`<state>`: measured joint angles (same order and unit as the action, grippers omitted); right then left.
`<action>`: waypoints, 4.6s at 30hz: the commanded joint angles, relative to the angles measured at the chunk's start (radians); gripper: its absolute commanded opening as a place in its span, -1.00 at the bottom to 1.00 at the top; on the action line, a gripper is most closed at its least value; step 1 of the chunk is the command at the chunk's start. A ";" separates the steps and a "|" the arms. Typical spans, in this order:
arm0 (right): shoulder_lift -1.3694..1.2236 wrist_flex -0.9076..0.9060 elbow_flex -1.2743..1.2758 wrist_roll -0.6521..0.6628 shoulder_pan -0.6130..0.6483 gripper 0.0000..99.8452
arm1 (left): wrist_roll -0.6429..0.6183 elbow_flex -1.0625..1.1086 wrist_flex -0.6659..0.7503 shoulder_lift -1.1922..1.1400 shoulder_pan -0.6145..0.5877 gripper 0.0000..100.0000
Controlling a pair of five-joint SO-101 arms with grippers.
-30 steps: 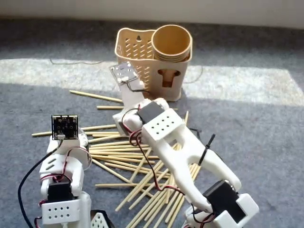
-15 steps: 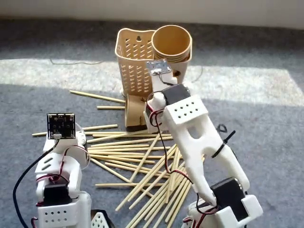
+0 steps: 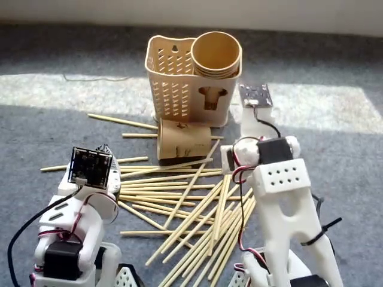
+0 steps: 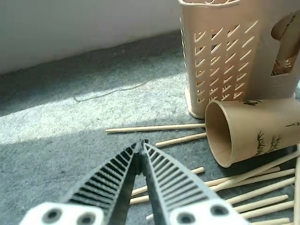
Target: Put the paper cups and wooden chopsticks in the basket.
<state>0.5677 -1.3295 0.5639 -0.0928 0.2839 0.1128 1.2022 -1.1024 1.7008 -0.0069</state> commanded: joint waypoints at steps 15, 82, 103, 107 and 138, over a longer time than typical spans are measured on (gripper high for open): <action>0.067 0.625 0.541 0.008 -0.191 -0.86 | 0.084 -0.467 -0.068 -0.934 0.117 -0.67; 0.071 0.682 0.541 0.008 -0.263 -0.87 | -0.061 -0.851 0.163 -1.610 0.449 -0.52; 0.067 0.684 0.539 -0.069 -0.423 -0.87 | -0.061 -0.849 0.091 -1.397 0.481 -0.93; 0.067 0.684 0.539 -0.069 -0.423 -0.87 | -0.058 -0.852 -0.015 -1.260 0.479 -0.94; 0.067 0.756 0.544 -0.066 -0.421 -0.87 | -0.017 -1.259 0.052 -1.148 0.496 -0.94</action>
<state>0.6030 -0.6130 1.1147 -0.1511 -0.1289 0.0852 -0.0591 -1.1531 0.5332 0.4749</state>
